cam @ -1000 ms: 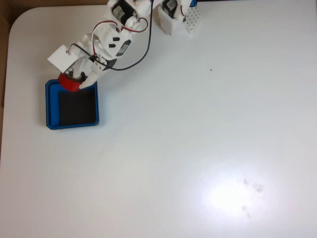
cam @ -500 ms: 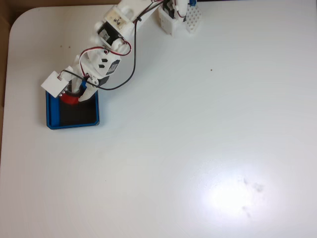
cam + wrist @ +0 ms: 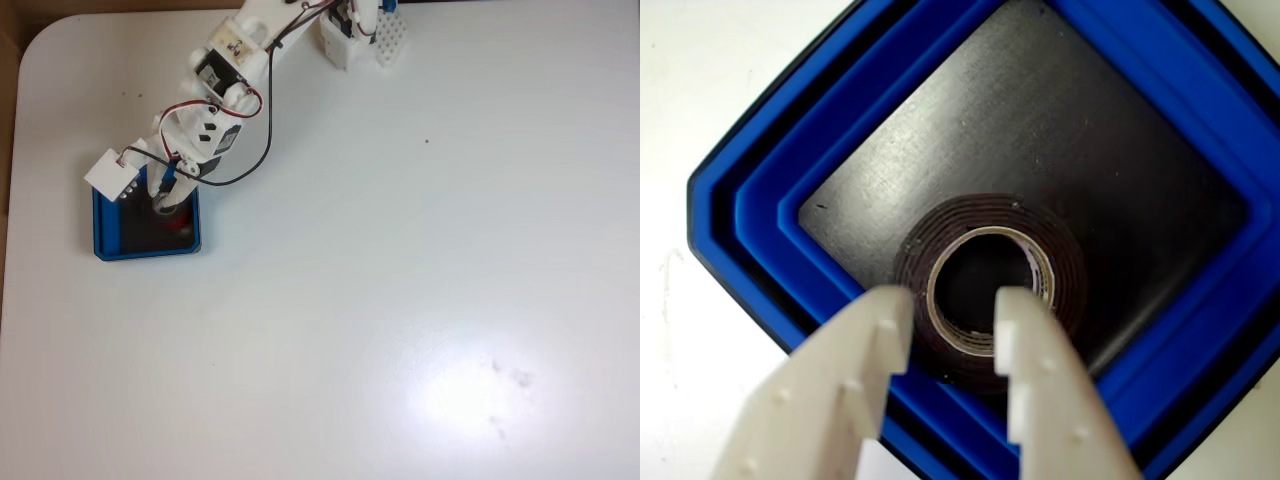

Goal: Pick the red roll and drop it in the blue box

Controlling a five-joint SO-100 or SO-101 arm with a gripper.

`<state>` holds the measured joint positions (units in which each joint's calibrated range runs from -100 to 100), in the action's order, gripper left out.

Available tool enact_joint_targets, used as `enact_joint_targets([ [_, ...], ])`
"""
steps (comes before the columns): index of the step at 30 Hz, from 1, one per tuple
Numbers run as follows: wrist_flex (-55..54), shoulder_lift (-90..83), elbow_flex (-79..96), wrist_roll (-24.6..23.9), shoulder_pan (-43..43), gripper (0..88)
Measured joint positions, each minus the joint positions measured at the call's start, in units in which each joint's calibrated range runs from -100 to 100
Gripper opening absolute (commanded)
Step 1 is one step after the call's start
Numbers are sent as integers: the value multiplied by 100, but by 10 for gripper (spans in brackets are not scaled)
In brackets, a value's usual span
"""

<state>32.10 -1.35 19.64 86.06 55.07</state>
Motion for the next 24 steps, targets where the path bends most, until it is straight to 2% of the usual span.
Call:
enact_joint_targets([
  [13,0,-127,0,-25,267,83],
  [19,0,-1118,242,-17,267,83],
  [24,0,-2252,1121,-17,267,83],
])
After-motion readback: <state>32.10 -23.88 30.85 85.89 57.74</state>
